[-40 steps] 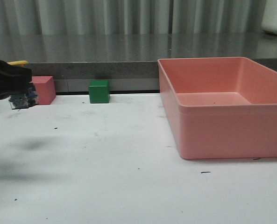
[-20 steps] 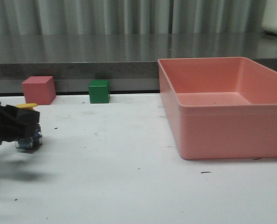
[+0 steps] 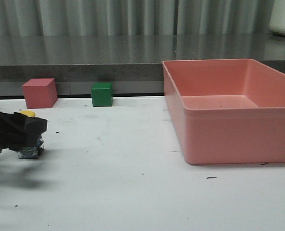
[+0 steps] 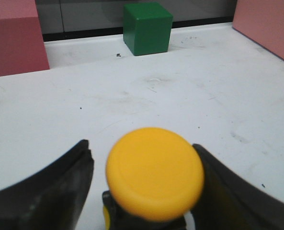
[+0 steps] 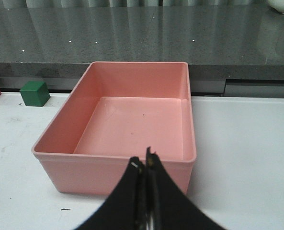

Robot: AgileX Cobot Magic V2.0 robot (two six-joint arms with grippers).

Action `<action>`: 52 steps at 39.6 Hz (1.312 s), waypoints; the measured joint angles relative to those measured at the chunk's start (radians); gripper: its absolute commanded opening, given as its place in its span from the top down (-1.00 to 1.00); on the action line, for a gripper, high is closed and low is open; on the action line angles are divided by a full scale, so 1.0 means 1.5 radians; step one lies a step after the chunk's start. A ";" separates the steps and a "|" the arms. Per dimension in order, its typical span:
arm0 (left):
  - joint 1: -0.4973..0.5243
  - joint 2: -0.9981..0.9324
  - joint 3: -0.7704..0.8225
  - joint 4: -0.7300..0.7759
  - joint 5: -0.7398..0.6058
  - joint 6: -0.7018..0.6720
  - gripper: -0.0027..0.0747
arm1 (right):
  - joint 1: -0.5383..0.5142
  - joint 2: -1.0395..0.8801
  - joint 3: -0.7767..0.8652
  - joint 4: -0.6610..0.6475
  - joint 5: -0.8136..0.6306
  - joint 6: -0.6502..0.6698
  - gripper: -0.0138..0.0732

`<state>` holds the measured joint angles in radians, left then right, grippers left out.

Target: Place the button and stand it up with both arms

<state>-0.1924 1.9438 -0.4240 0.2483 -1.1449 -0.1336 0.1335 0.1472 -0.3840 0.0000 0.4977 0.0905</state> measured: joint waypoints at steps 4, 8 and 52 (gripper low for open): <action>0.000 0.000 0.000 0.001 0.000 0.000 -0.32 | 0.000 0.000 0.000 0.000 0.000 0.000 0.84; 0.000 -0.010 0.000 0.001 0.003 0.000 -0.32 | 0.000 0.000 0.000 0.000 0.000 0.000 0.84; 0.000 -0.975 0.010 -0.019 0.800 -0.049 0.98 | 0.000 0.000 0.000 0.000 0.000 0.000 0.84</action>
<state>-0.1924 0.4812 -0.4085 0.2204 0.0543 -0.2066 0.1335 0.1472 -0.3840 0.0000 0.4977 0.0905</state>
